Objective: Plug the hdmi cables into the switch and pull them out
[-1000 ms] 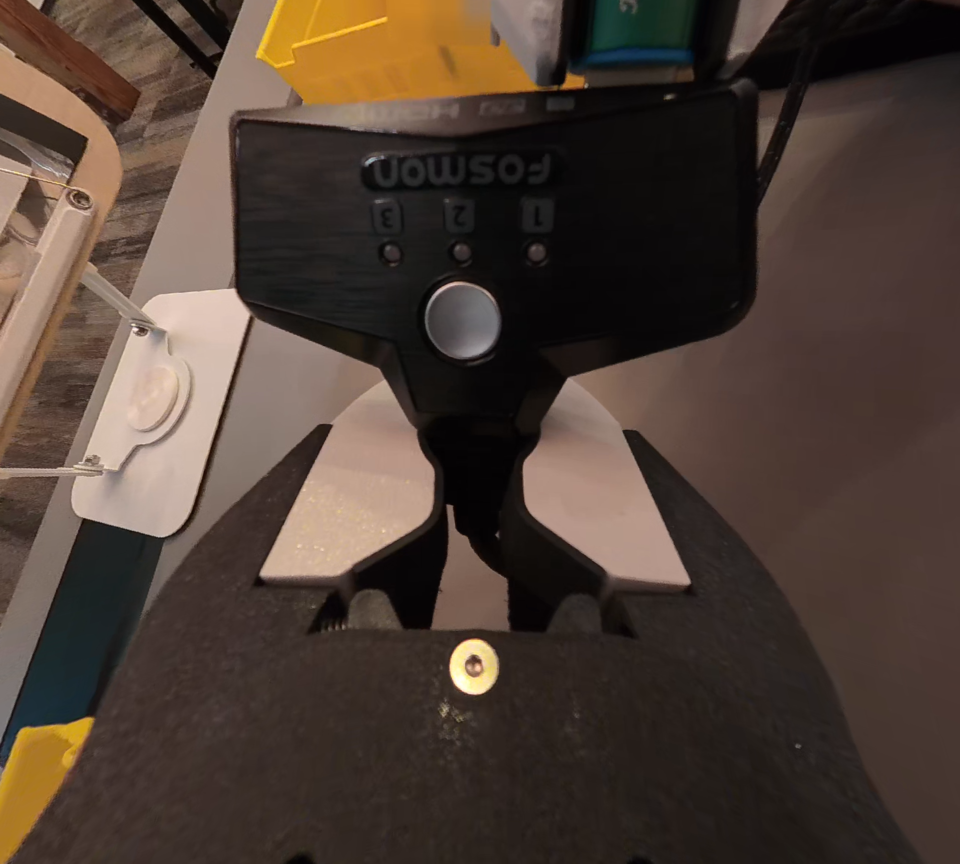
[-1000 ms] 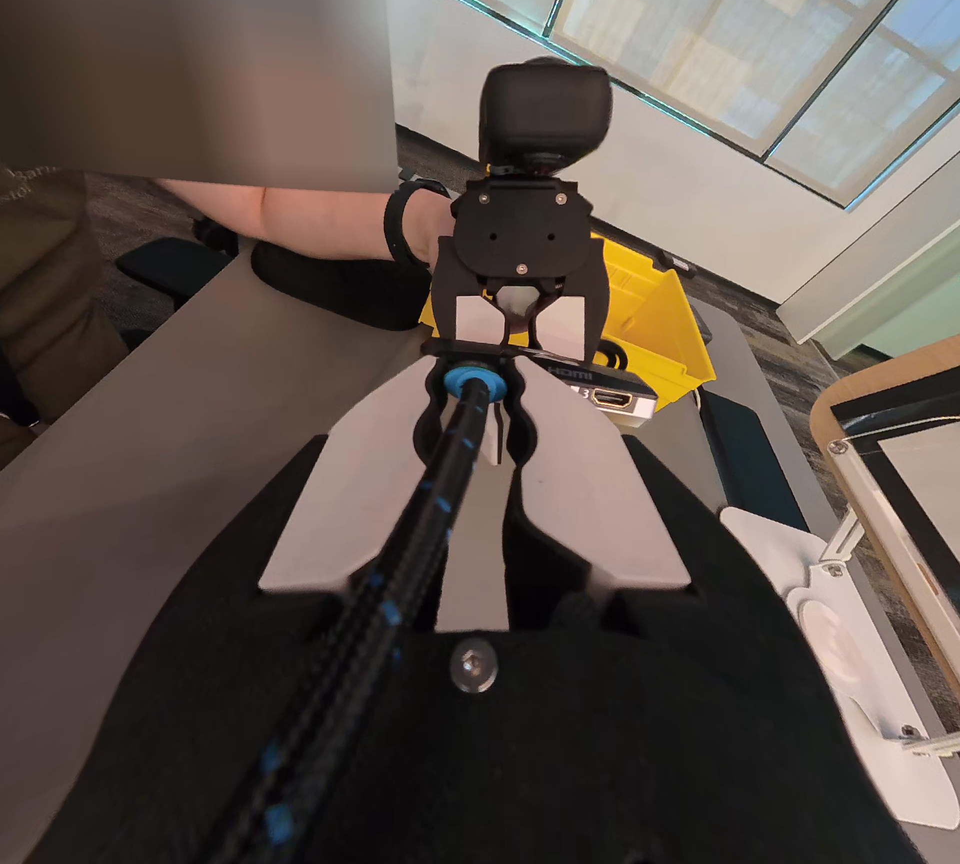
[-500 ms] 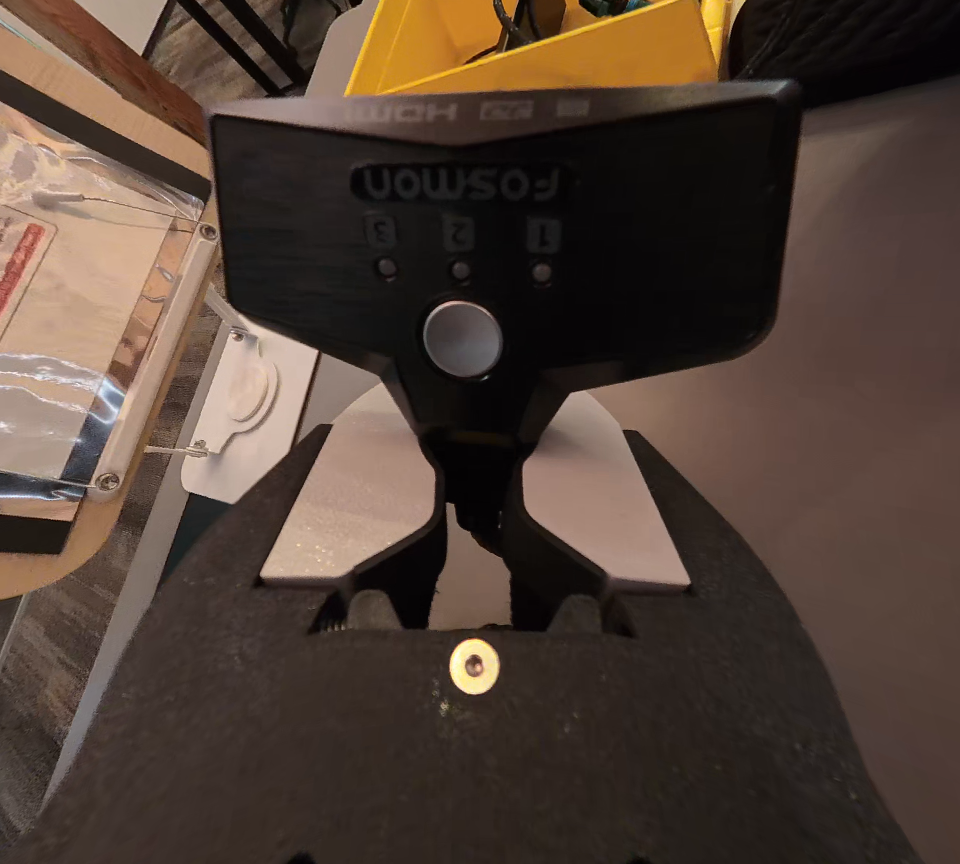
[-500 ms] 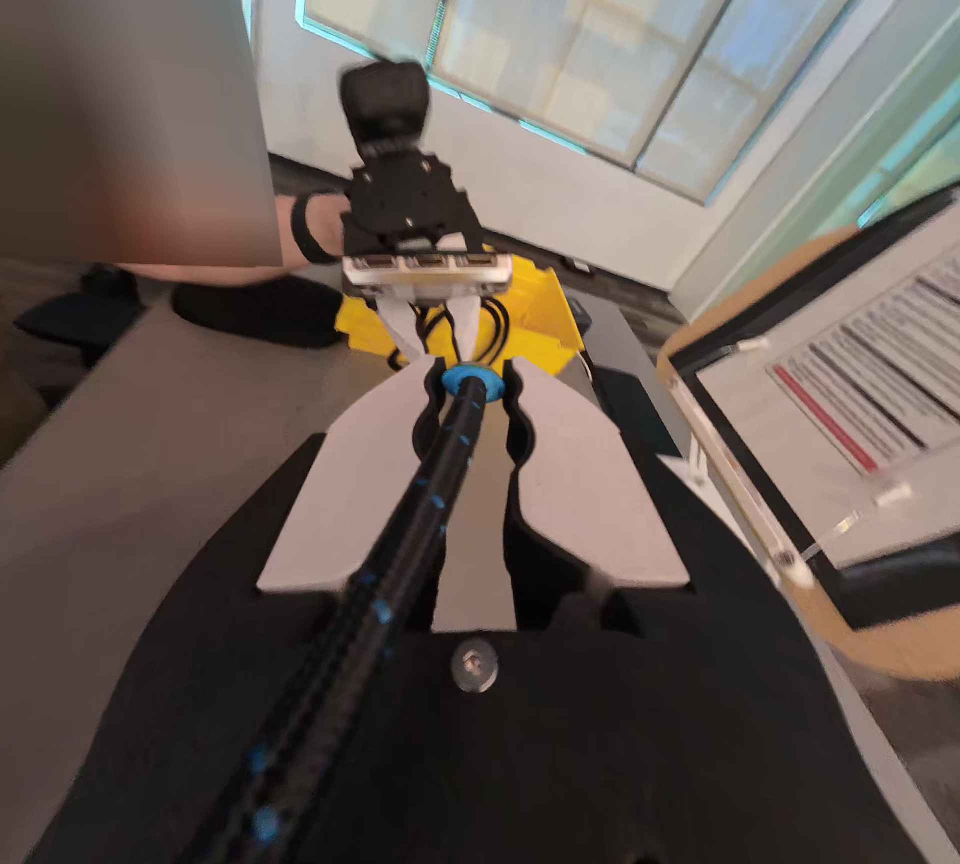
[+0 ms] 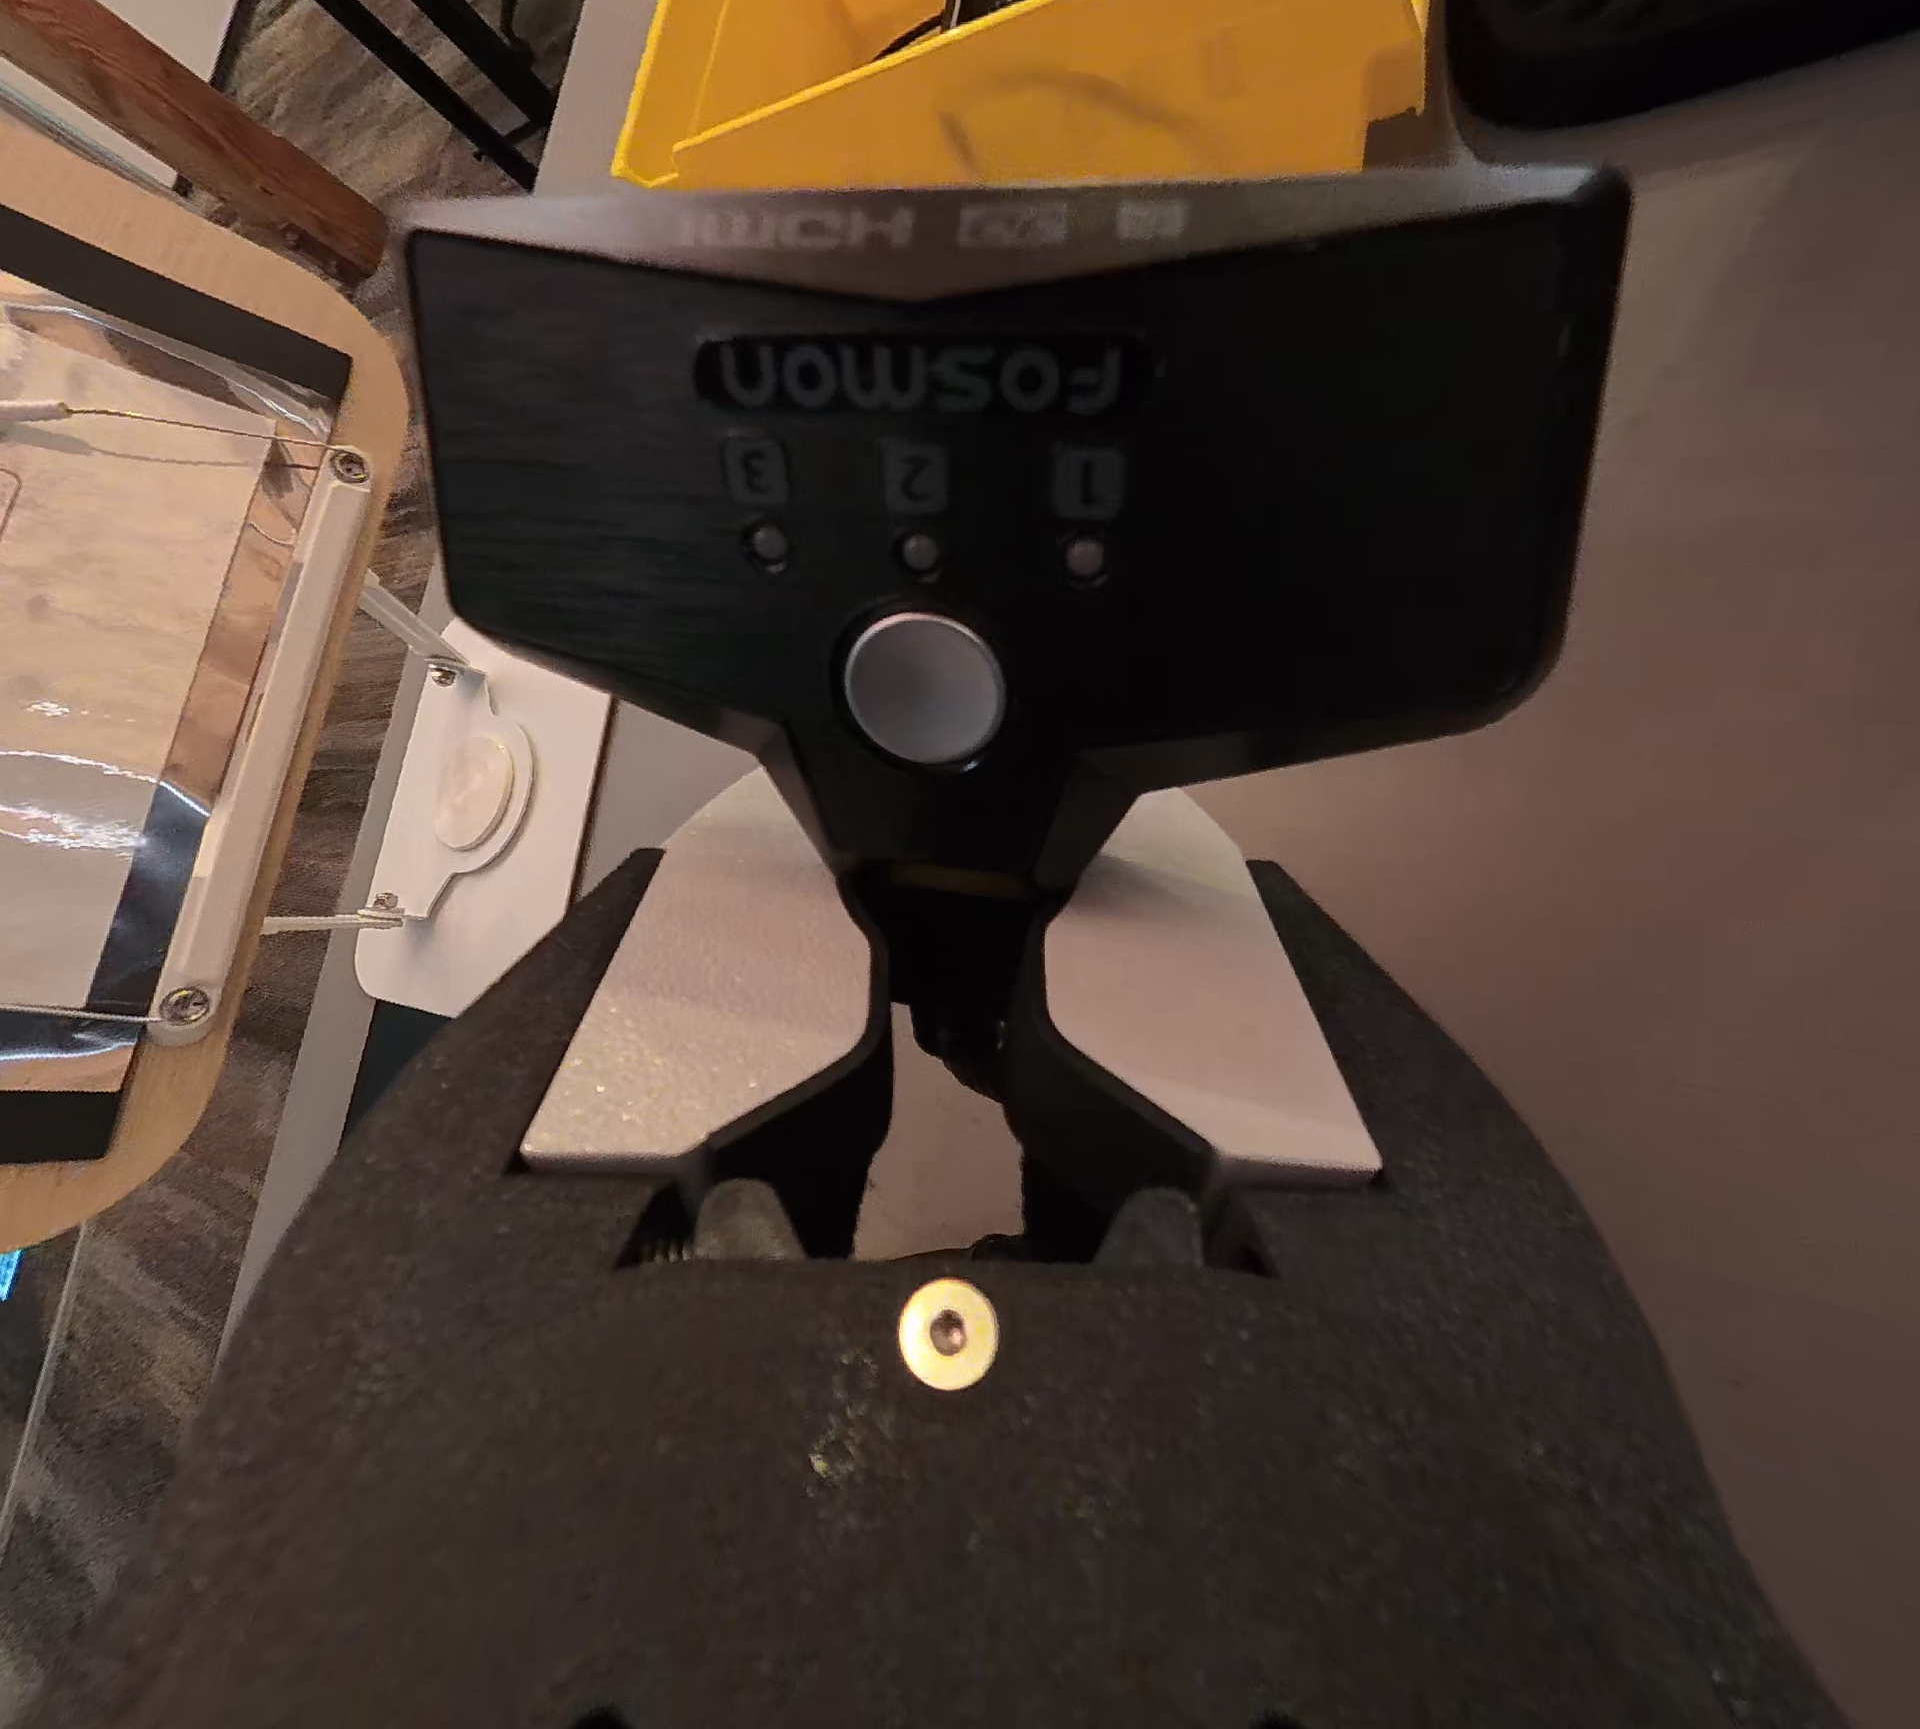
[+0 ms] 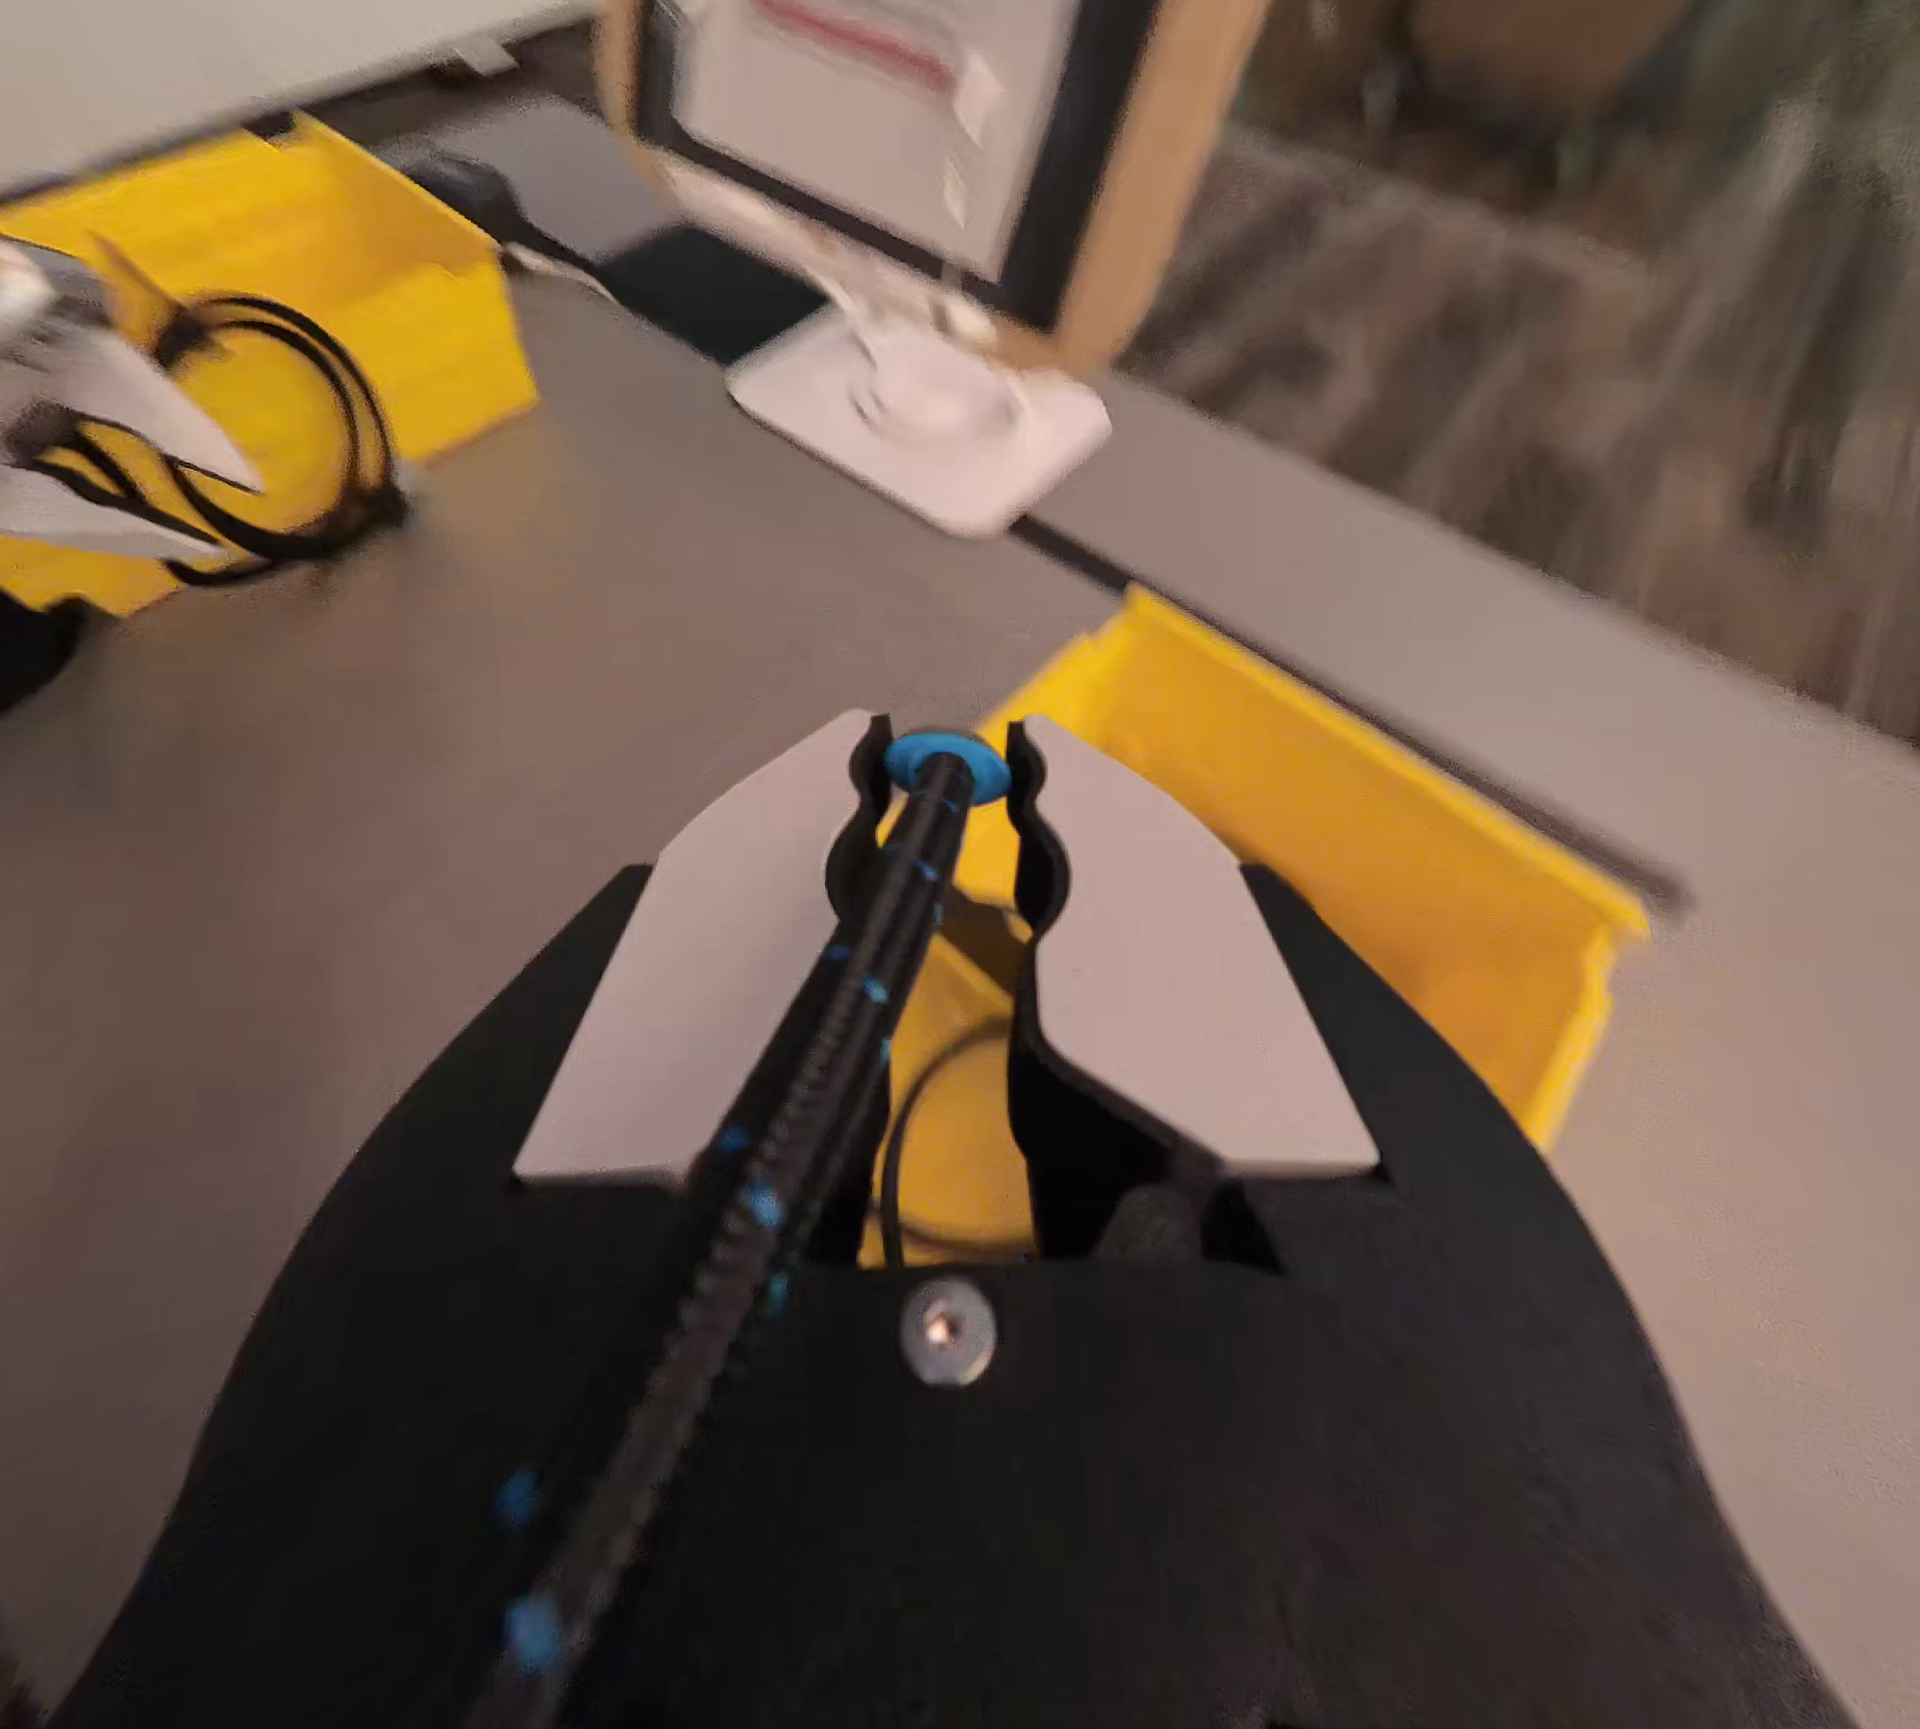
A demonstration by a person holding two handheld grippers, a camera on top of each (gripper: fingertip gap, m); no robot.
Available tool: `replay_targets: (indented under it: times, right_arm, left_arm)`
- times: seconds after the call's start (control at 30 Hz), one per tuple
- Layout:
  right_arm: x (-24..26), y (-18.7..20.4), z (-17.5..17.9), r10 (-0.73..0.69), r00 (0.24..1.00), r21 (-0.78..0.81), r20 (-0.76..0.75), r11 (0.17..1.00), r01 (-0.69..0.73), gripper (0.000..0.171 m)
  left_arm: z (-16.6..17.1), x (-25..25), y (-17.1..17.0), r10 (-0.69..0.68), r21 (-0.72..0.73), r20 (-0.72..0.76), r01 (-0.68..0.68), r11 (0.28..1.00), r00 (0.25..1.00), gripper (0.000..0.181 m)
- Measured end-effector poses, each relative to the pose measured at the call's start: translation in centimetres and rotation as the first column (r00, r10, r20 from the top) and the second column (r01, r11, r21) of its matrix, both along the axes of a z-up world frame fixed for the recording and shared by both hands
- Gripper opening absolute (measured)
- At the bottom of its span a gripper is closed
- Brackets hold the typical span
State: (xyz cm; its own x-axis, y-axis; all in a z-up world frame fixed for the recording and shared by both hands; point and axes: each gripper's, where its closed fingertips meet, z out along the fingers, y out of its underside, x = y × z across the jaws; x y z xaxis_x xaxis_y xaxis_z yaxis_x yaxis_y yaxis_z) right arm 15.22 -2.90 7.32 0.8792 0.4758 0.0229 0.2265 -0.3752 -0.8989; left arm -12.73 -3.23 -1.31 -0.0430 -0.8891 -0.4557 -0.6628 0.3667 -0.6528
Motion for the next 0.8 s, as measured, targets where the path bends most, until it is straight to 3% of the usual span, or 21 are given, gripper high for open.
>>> replay_targets:
  times: [0.1,0.23,0.3,0.43,0.57,0.8]
  right_arm:
    - [4.7,-2.1,-2.9,-0.211,0.973,-0.203,0.089,0.953,0.225,0.022]
    - [10.2,-5.1,-9.6,-0.349,0.826,-0.476,0.442,0.689,0.546,0.023]
    - [10.6,-4.6,-12.6,-0.323,0.821,-0.569,0.471,0.599,0.563,0.023]
    - [12.8,-3.3,-16.3,-0.31,0.784,-0.611,0.539,0.497,0.616,0.023]
    - [13.9,-2.4,-15.4,-0.393,0.766,-0.569,0.508,0.515,0.641,0.022]
    - [12.8,-4.9,-16.5,-0.315,0.823,-0.684,0.472,0.458,0.568,0.021]
  left_arm:
    - [-0.5,0.2,-0.2,-0.005,0.004,-0.022,0.006,1.0,1.0,0.02]
    - [-1.3,0.4,-0.4,-0.008,-0.002,-0.057,0.008,1.0,0.998,0.02]
    - [-1.7,0.4,-0.5,-0.009,-0.003,-0.073,0.009,1.0,0.997,0.02]
    - [-2.1,0.4,-0.9,-0.012,0.004,-0.1,0.013,1.0,0.995,0.02]
    - [-2.3,0.6,-1.0,-0.019,0.002,-0.111,0.019,1.0,0.994,0.02]
    - [-2.6,0.5,-1.0,-0.016,-0.003,-0.124,0.016,1.0,0.992,0.02]
